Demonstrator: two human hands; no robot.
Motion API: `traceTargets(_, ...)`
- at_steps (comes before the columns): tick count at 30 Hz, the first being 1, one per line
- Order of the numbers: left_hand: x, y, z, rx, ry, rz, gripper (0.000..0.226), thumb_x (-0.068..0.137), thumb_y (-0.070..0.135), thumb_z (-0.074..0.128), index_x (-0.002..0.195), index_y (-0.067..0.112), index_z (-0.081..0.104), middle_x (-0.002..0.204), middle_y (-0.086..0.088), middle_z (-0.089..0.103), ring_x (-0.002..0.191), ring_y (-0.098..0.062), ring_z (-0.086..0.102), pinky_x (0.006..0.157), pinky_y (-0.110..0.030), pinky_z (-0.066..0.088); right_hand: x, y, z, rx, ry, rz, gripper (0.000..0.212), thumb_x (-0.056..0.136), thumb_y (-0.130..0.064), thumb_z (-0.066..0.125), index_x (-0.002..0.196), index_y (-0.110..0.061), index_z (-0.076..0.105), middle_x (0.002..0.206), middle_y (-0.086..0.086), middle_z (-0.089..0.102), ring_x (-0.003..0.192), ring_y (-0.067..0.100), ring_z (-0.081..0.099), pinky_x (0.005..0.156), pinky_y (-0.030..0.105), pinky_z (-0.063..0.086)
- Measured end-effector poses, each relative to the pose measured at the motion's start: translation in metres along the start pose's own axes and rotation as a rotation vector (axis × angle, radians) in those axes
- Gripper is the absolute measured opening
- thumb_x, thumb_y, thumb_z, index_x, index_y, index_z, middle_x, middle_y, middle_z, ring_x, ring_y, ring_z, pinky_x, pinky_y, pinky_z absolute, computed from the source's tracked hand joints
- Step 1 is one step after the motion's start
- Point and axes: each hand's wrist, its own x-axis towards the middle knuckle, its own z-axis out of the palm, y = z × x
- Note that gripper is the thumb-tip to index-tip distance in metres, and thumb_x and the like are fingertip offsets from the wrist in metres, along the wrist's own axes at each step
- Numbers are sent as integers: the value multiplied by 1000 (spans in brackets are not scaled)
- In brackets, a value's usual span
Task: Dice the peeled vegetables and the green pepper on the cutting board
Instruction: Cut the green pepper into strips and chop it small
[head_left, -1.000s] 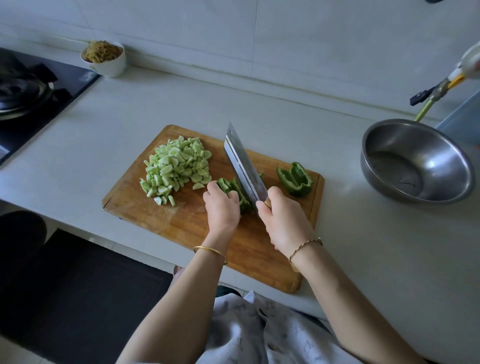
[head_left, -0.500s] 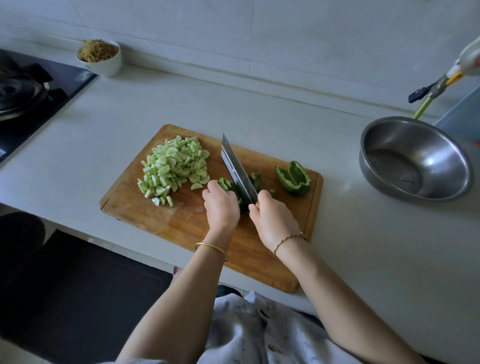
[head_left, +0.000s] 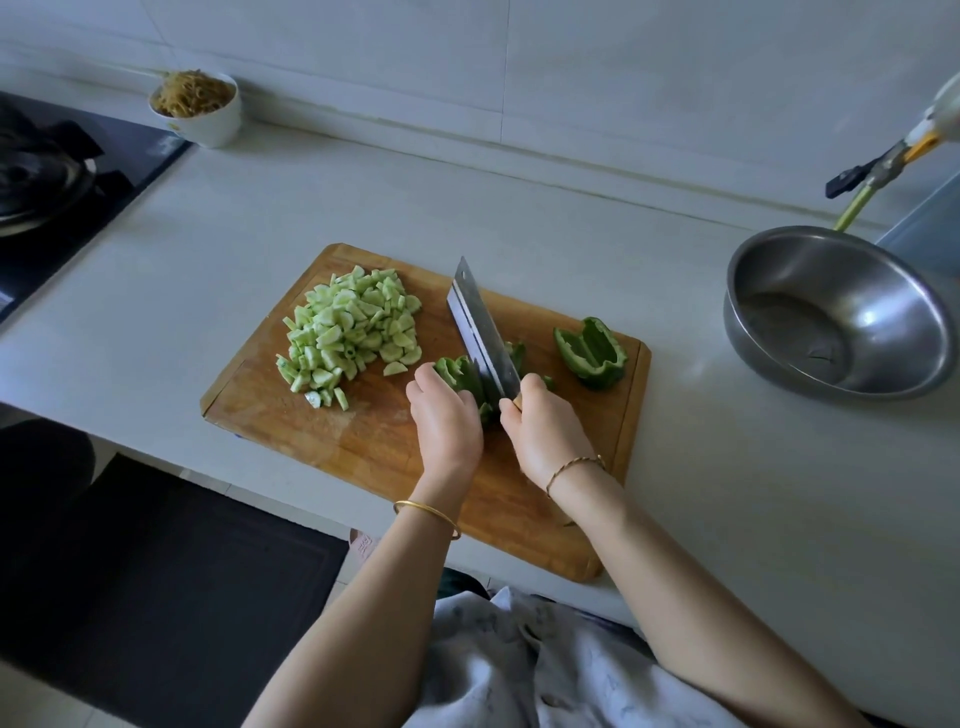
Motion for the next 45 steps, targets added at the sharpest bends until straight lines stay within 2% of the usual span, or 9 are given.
traceTargets(6, 5, 1, -8, -30, -9, -40, 34, 91, 4, 41, 125, 3, 37, 121, -13, 43, 102, -24, 45, 87, -41, 49, -12, 24, -4, 98, -37, 14, 20, 102, -30, 41, 98, -11, 46, 76, 4, 56, 62, 17, 55, 60, 36, 54)
traceTargets(13, 6, 2, -11, 110, -23, -63, 25, 90, 11, 46, 114, 6, 42, 111, -9, 50, 87, -23, 49, 67, -34, 41, -12, 17, -12, 186, 43, -47, 24, 101, -31, 43, 80, -23, 35, 67, 0, 49, 51, 14, 45, 52, 31, 48)
traceTargets(18, 8, 11, -8, 133, -42, -111, 24, 91, 11, 44, 115, 6, 41, 117, -11, 51, 87, -24, 48, 71, -35, 40, -22, 17, -18, 158, 34, -52, 25, 101, -31, 41, 79, -23, 34, 66, -2, 48, 50, 11, 44, 49, 26, 45)
traceTargets(22, 7, 15, -5, 167, -36, -137, 21, 92, 9, 41, 113, 6, 40, 120, -12, 50, 90, -27, 49, 72, -36, 37, -26, 18, -20, 162, 5, -22, 25, 101, -31, 41, 79, -22, 36, 67, -1, 49, 50, 12, 45, 50, 30, 48)
traceTargets(25, 7, 16, -4, 184, -32, -140, 21, 92, 7, 40, 113, 5, 40, 123, -13, 49, 100, -33, 54, 73, -36, 37, -26, 18, -20, 155, -25, -7, 21, 101, -31, 41, 84, -18, 39, 69, -1, 50, 51, 11, 47, 48, 27, 48)
traceTargets(30, 7, 18, -3, 206, -40, -106, 21, 92, 3, 38, 112, 4, 39, 123, -16, 48, 102, -39, 53, 72, -38, 38, -16, 11, -21, 140, -86, 12, 18, 102, -30, 40, 96, -14, 46, 74, 2, 55, 52, 13, 51, 49, 29, 52)
traceTargets(33, 6, 18, -2, 201, -36, -90, 19, 92, 2, 38, 111, 3, 39, 122, -17, 48, 99, -39, 54, 71, -38, 38, -17, 12, -22, 148, -118, 37, 19, 102, -30, 39, 100, -13, 47, 75, 3, 56, 50, 13, 52, 44, 26, 51)
traceTargets(38, 7, 15, -1, 169, -38, -73, 17, 91, 0, 36, 106, 7, 39, 117, -15, 48, 86, -31, 49, 68, -38, 38, -17, 6, -9, 56, -79, 23, 16, 102, -28, 40, 95, -14, 45, 81, 1, 56, 70, 19, 60, 65, 37, 55)
traceTargets(45, 5, 13, -2, 131, -46, -72, 16, 90, 0, 35, 105, 7, 37, 117, -15, 46, 83, -28, 44, 68, -38, 35, -10, 0, 1, -46, -42, 4, 16, 103, -27, 39, 93, -15, 40, 72, -3, 48, 69, 21, 56, 59, 34, 48)
